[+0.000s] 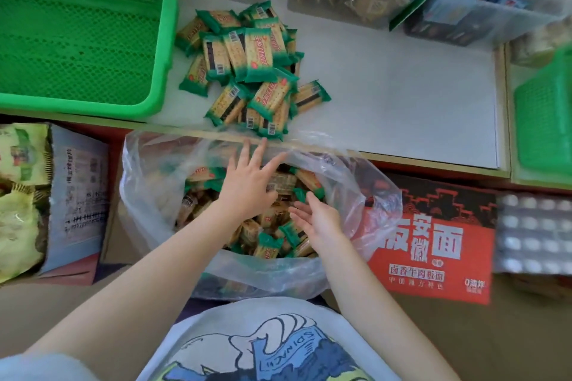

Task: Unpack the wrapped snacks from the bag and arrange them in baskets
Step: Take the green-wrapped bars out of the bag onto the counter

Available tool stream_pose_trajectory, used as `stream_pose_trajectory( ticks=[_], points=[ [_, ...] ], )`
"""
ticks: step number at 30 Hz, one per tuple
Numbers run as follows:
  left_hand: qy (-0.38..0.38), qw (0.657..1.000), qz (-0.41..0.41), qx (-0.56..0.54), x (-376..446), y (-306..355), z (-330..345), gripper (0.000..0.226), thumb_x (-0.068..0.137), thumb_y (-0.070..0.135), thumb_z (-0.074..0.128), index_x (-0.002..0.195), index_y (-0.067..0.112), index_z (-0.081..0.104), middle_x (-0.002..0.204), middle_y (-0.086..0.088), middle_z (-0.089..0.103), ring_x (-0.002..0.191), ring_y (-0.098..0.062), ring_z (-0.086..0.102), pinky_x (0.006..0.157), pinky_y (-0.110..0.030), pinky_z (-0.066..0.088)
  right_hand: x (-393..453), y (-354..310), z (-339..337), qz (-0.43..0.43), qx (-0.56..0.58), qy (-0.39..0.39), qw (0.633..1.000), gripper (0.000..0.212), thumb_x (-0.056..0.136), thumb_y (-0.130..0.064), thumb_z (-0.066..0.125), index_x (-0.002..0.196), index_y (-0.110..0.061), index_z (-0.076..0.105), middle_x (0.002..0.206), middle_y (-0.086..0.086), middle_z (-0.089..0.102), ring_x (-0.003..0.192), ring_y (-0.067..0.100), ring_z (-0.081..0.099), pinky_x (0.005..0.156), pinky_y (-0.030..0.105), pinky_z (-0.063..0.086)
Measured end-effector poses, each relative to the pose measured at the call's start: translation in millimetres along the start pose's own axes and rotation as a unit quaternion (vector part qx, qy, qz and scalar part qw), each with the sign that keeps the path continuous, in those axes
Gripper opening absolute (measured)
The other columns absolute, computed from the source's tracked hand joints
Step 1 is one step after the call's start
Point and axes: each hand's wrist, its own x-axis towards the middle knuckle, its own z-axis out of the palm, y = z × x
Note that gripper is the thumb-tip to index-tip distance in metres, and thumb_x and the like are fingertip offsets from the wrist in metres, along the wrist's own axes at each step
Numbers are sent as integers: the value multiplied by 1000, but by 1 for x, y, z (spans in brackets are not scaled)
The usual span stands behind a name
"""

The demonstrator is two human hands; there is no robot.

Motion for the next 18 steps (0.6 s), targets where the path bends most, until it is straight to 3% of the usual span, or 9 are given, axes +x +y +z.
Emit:
stream_pose_trajectory(
  ticks=[3,9,11,13,15,18],
  points=[
    [-13,1000,-2,21,7,-1,5,78,95,44,51,157,42,3,167,-6,-16,152,-37,-14,123,-58,3,14,-1,1,-3,124,36,992,27,102,-20,58,121,-4,51,105,22,68,80,29,72,64,33,60],
    [-31,999,0,23,10,-2,6,78,93,44,52,157,43,8,167,-4,-17,152,-37,-16,122,-57,2,35,-5,1,25,174,84,981,23,104,-17,52,121,-2,49,93,20,67,72,27,69,62,32,59],
    [-34,999,2,26,10,-2,6,78,92,44,52,157,44,9,166,-4,-18,152,-37,-18,122,-57,1,40,-6,0,40,176,77,981,21,105,-18,51,118,-1,51,89,16,68,73,24,68,62,29,58],
    [-35,999,4,25,10,-1,5,78,92,45,52,157,45,9,166,-4,-18,151,-37,-18,122,-57,1,45,-7,-2,52,179,71,980,25,104,-19,54,120,0,55,87,12,69,71,20,67,54,24,55],
    [-41,999,4,19,10,-2,3,77,92,44,53,157,45,10,167,-3,-18,152,-37,-18,122,-56,2,46,-8,-1,56,165,67,982,27,99,-21,63,117,-1,61,82,8,69,63,14,63,44,21,49],
    [-52,999,3,4,8,-2,-2,71,95,45,48,156,45,12,167,-2,-16,152,-34,-17,121,-56,4,26,-2,-5,48,85,26,995,24,89,-22,75,102,-4,66,64,2,61,47,10,50,40,20,41]
  ],
)
